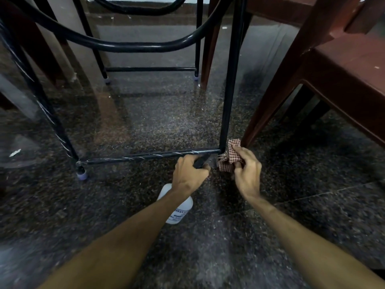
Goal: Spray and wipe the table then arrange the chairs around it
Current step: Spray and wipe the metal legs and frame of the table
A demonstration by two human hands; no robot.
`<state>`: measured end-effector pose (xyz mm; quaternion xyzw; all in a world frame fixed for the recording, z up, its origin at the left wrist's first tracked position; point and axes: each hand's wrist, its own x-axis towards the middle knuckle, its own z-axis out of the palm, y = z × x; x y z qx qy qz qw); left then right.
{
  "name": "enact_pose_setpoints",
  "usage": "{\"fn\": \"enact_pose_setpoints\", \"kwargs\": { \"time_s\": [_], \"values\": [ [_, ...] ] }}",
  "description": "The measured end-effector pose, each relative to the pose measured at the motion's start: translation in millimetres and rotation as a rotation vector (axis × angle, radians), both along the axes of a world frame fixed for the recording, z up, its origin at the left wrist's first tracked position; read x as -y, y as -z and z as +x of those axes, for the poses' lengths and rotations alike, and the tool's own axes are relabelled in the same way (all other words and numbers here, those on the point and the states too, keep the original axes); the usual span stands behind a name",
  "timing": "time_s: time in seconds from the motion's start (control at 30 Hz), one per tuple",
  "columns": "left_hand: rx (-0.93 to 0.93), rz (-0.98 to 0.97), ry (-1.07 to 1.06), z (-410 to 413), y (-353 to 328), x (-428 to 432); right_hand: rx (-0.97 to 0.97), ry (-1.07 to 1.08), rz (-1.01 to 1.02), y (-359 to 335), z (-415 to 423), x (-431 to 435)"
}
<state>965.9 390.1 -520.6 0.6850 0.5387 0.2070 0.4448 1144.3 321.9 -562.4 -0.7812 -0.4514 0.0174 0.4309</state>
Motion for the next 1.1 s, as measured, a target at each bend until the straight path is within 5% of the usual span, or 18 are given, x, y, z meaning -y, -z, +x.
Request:
{"fn": "enact_pose_setpoints", "kwargs": {
  "time_s": [0.13, 0.3, 0.5, 0.67, 0.8, 0.93, 1.1],
  "values": [
    [0.047, 0.017, 0.004, -6.0, 6.6, -0.9, 0.111, -0.128, -0.017, -3.8, -15.0, -11.2],
    [0.073, 0.038, 0.002, -14.3, 9.5, -4.4, 0.235, -0.249, -0.351, 29.0, -14.6, -10.7],
    [0.082, 0.057, 0.02, -23.2, 13.0, -11.3, 0.228, -0.176, -0.152, 10.0, -15.9, -28.3],
    [0.071, 0.023, -0.022, -38.7, 17.7, -6.5, 0.209, -0.228, -0.273, 27.1, -22.9, 2.1],
    [0.02, -0.006, -0.063, -51.1, 23.1, -3.6, 0.22, -0.169, -0.071, 5.0, -28.2, -27.5],
    [0.005, -0.035, -0.128, -64.4, 27.8, 1.8, 0.317, -0.195, -0.285, 13.4, -40.0, -30.3],
    [0.022, -0.002, -0.145, -82.9, 25.7, -6.1, 0.242, -0.226, -0.262, 11.5, -55.9, -48.6]
  ]
}}
